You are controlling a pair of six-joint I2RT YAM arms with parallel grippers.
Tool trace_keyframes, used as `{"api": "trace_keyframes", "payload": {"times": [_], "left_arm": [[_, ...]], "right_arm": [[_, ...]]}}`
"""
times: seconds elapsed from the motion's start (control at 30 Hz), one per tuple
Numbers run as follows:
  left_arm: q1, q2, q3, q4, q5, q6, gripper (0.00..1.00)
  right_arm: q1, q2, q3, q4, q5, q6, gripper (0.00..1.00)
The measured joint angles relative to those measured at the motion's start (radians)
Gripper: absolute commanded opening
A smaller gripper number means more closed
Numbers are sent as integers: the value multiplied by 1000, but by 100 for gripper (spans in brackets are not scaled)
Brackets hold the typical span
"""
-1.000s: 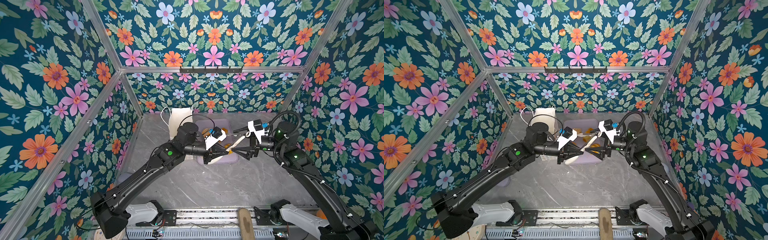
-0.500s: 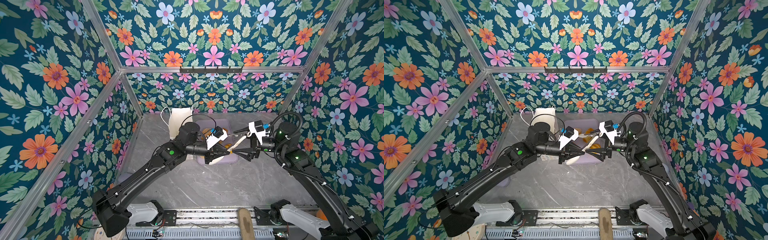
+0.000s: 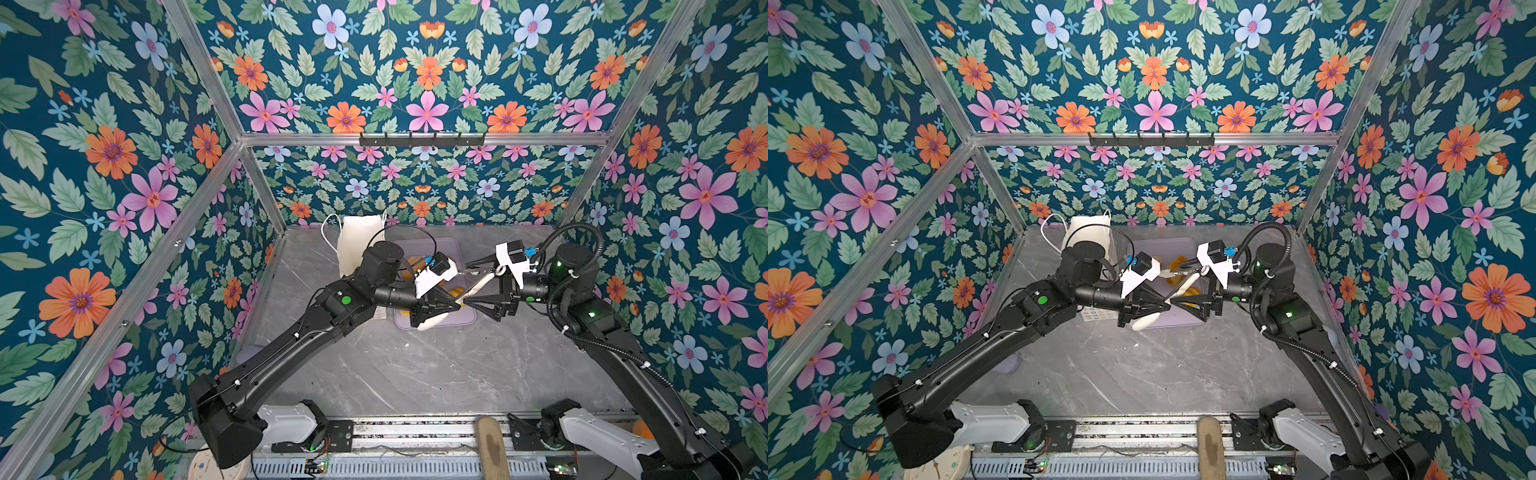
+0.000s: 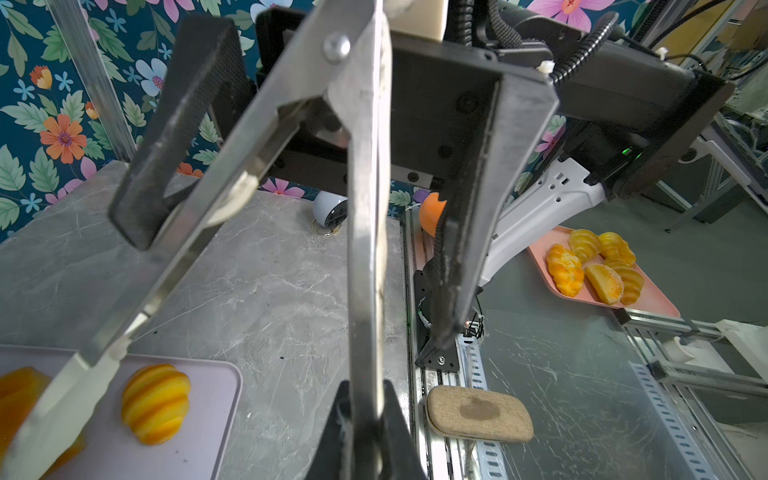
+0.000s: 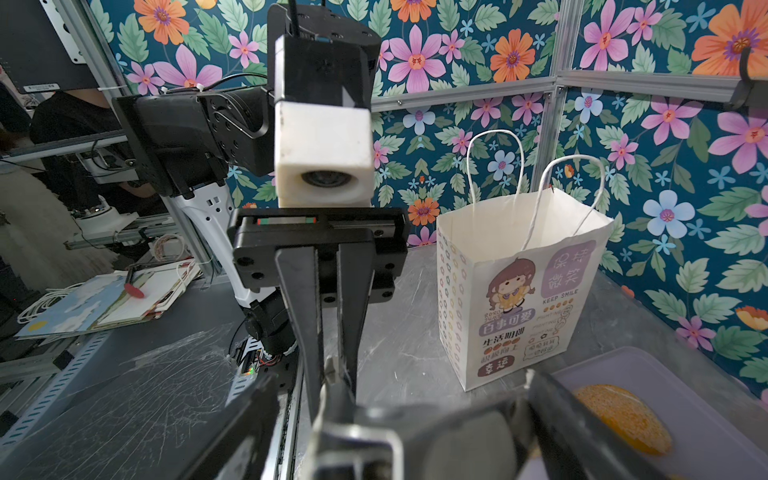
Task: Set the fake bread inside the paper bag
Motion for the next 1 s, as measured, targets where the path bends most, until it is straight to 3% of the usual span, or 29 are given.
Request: {"api": "trace_keyframes", "payload": {"times": [0.3, 0.6, 1.0], "left_arm": [[0, 27, 45, -54, -25, 18, 0], [-2, 7, 47, -76, -69, 18, 0], [-29, 15, 37, -56, -111, 18, 0]], "right_arm": [[-3, 18, 0, 5, 10, 1, 81], [-2, 15, -14, 13, 9, -3, 89], [-2, 12, -28, 51, 4, 55, 93]]}}
